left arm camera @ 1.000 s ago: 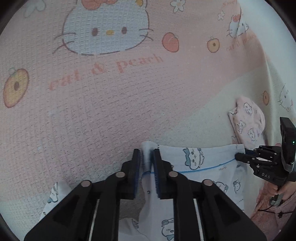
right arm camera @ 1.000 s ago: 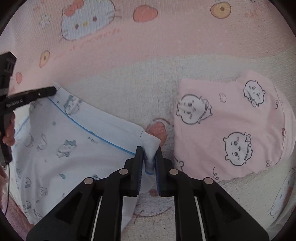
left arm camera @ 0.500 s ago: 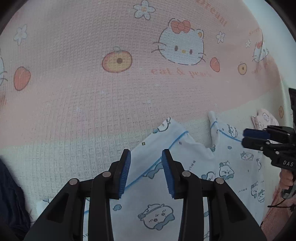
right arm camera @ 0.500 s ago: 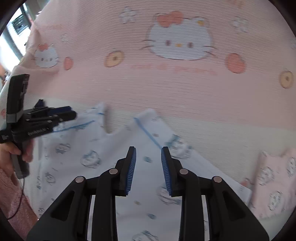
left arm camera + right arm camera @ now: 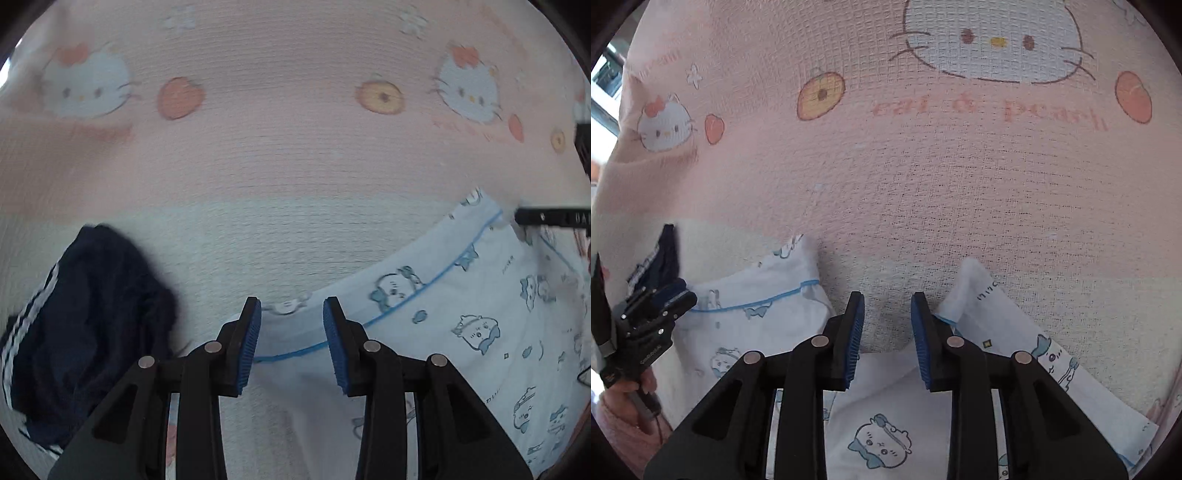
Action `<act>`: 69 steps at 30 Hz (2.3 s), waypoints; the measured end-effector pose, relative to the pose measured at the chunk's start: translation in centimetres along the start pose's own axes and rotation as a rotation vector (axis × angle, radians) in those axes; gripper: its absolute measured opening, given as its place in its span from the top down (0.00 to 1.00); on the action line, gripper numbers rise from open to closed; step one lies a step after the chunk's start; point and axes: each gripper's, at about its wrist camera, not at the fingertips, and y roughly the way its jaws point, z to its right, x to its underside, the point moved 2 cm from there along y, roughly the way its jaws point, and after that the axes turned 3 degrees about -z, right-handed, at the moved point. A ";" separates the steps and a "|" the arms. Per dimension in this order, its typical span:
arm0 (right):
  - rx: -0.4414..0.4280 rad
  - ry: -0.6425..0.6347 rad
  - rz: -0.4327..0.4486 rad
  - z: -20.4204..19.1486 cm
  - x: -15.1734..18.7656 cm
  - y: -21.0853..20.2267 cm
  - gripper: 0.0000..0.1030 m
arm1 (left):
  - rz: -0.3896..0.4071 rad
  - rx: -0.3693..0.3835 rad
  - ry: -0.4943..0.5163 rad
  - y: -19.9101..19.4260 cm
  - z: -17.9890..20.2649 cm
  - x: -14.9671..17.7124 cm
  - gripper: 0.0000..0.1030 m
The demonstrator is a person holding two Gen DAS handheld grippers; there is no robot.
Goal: Fold clothes
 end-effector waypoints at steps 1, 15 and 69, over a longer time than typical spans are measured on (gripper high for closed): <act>0.022 -0.044 0.010 -1.0 0.1 -0.3 0.73 | -0.001 0.016 -0.056 -0.3 -1.2 0.4 0.64; 0.117 -0.203 -0.037 -5.8 -0.4 2.4 0.58 | -0.081 0.114 -0.201 1.0 -4.3 2.6 0.62; 0.033 -0.065 0.034 -0.4 0.6 -1.8 0.72 | -0.009 0.319 0.399 3.4 18.2 -7.8 0.69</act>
